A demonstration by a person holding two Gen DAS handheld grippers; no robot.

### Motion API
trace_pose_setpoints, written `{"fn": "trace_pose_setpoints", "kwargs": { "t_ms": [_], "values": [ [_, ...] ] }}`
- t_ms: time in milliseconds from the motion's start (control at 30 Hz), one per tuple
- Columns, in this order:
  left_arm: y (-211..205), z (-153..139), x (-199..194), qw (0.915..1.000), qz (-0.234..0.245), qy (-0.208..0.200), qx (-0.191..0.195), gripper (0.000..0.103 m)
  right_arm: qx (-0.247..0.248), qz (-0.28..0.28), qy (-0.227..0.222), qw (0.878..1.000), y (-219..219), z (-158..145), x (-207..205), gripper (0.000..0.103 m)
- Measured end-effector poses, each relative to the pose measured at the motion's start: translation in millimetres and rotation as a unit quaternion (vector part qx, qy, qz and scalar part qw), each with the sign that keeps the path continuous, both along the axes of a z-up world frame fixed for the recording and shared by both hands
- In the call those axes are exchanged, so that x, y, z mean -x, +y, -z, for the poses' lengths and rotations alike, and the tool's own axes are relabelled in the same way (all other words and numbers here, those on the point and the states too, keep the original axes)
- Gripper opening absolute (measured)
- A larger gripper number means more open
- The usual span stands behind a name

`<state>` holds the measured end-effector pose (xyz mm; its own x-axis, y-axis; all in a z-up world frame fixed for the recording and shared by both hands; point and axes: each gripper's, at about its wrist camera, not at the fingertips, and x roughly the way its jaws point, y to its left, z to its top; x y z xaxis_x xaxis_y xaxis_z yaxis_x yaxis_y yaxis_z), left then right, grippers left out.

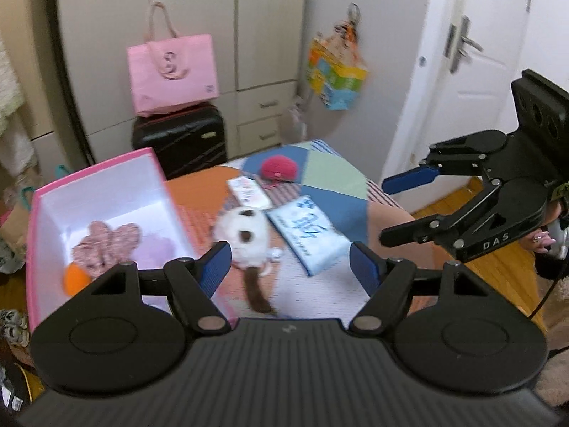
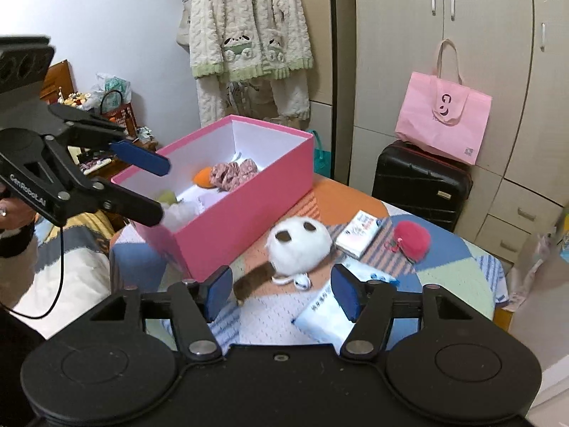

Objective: Organize soft objects
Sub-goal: 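Withdraw both tools and move the left tool toward the wet-wipes pack, then close the left tool on the blue-and-white wet-wipes pack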

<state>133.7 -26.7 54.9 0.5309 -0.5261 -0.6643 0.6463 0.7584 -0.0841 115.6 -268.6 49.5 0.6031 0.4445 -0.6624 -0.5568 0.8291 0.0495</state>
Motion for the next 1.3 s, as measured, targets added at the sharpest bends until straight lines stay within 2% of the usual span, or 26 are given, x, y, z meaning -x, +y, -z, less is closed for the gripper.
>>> {"fn": "trace_pose_setpoints", "kwargs": {
  "t_ms": [100,267,533,733,967,1067,1167,1300],
  "values": [
    [-18.5,7.3,0.0,0.9998,0.013,0.012,0.001,0.073,0.013,0.005,-0.013,1.0,-8.9,5.0,8.7,0.069],
    [-47.1,28.7,-8.1,0.9994,0.016,0.032,-0.004,0.073,-0.006,0.028,-0.004,1.0,-35.4,20.8,9.6,0.069],
    [-74.4,65.8,-24.3,0.999,-0.01,0.041,-0.013,0.073,-0.025,0.049,0.011,0.998,-64.1,48.2,1.9,0.069],
    [-84.4,91.0,-42.4,0.9965,-0.022,0.081,0.009,0.073,-0.013,0.036,0.027,0.999,-58.6,84.4,-10.6,0.069],
    [-99.8,118.0,-58.6,0.995,-0.037,0.091,0.015,0.073,0.015,0.01,0.026,0.999,-36.3,123.0,-28.3,0.069],
    [-103.2,126.8,-69.9,0.9941,-0.05,0.095,0.018,0.073,0.028,0.004,0.015,0.999,-28.5,134.6,-35.8,0.071],
    [-108.7,135.4,-84.2,0.9902,-0.074,0.116,0.024,0.073,0.042,0.001,0.01,0.999,-23.0,144.9,-44.7,0.072],
    [-115.6,144.3,-93.8,0.9879,-0.087,0.126,0.024,0.073,0.025,0.004,0.014,1.0,-23.6,145.8,-54.8,0.074]
  ]
}}
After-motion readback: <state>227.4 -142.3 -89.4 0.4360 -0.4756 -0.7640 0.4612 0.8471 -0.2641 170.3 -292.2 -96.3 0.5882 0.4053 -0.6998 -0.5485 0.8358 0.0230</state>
